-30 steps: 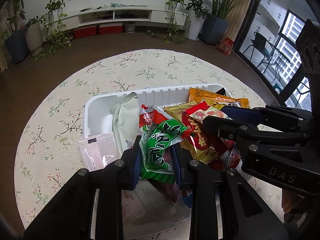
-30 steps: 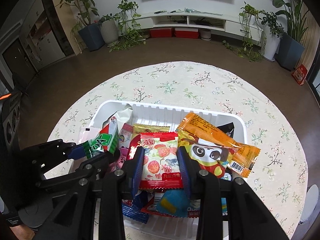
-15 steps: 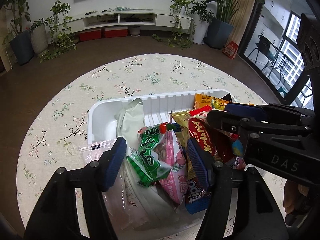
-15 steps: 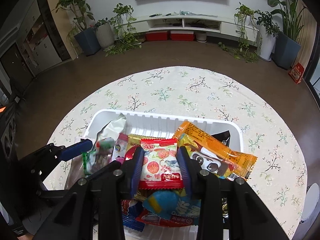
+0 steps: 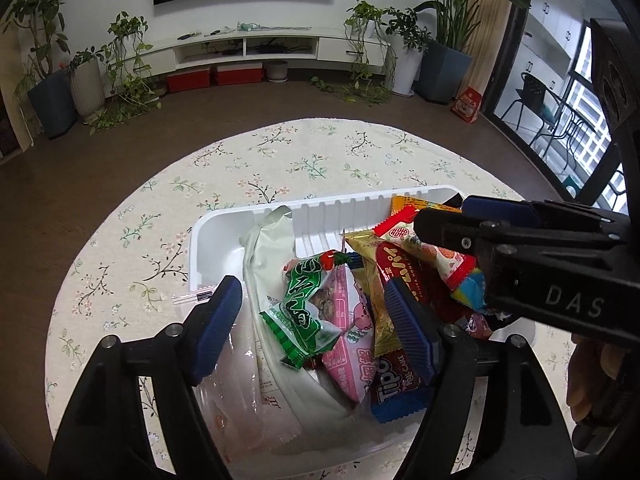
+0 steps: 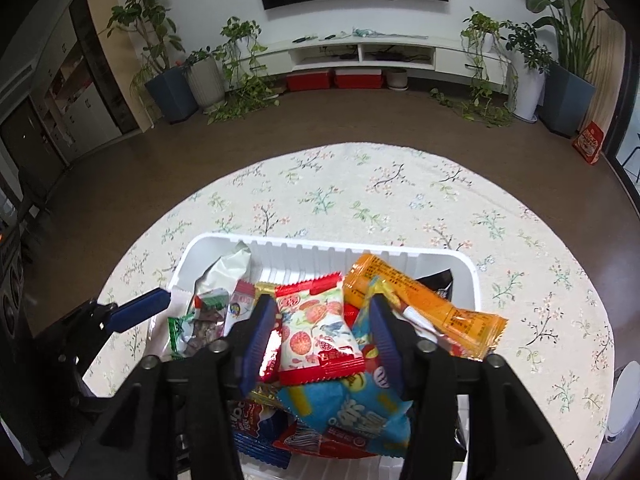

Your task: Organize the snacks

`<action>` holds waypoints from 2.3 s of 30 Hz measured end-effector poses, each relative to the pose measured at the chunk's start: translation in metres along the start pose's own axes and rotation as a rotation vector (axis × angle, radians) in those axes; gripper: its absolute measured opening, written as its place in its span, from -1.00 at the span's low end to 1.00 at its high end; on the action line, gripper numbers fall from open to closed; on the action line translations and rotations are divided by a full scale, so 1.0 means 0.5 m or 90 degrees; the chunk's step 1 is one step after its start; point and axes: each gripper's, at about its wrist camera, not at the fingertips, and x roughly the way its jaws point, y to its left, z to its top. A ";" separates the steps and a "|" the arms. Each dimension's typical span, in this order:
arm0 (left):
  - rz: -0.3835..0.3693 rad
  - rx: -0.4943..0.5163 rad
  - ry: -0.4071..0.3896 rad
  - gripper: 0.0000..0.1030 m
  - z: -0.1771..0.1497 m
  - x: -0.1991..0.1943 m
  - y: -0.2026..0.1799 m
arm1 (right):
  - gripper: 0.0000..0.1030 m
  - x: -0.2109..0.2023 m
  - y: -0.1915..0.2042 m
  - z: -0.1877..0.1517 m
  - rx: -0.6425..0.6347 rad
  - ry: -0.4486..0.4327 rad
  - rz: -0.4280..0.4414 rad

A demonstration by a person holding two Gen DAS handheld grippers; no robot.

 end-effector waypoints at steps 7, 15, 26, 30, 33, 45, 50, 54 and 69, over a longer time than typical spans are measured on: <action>0.024 0.006 -0.032 0.87 -0.017 -0.050 -0.008 | 0.34 -0.049 -0.013 0.001 0.023 -0.034 0.007; 0.036 -0.021 -0.132 0.99 -0.082 -0.189 -0.014 | 0.89 -0.177 -0.054 -0.068 0.072 -0.138 0.009; 0.138 0.012 -0.233 0.99 -0.234 -0.404 -0.117 | 0.89 -0.315 -0.053 -0.237 0.073 -0.186 -0.001; 0.130 -0.029 -0.231 0.99 -0.295 -0.466 -0.121 | 0.89 -0.379 -0.045 -0.294 0.061 -0.206 0.014; 0.129 -0.079 -0.218 0.99 -0.339 -0.511 -0.115 | 0.89 -0.420 -0.047 -0.324 0.070 -0.213 0.027; 0.210 -0.080 -0.201 0.99 -0.431 -0.626 -0.172 | 0.91 -0.529 0.009 -0.421 0.053 -0.220 -0.003; 0.218 -0.081 -0.184 0.99 -0.427 -0.657 -0.193 | 0.91 -0.578 0.049 -0.459 0.009 -0.245 -0.034; 0.198 -0.090 -0.182 0.99 -0.430 -0.677 -0.209 | 0.96 -0.613 0.064 -0.488 -0.001 -0.269 -0.053; 0.169 -0.084 -0.164 0.99 -0.429 -0.685 -0.247 | 0.98 -0.639 0.070 -0.518 -0.005 -0.250 -0.121</action>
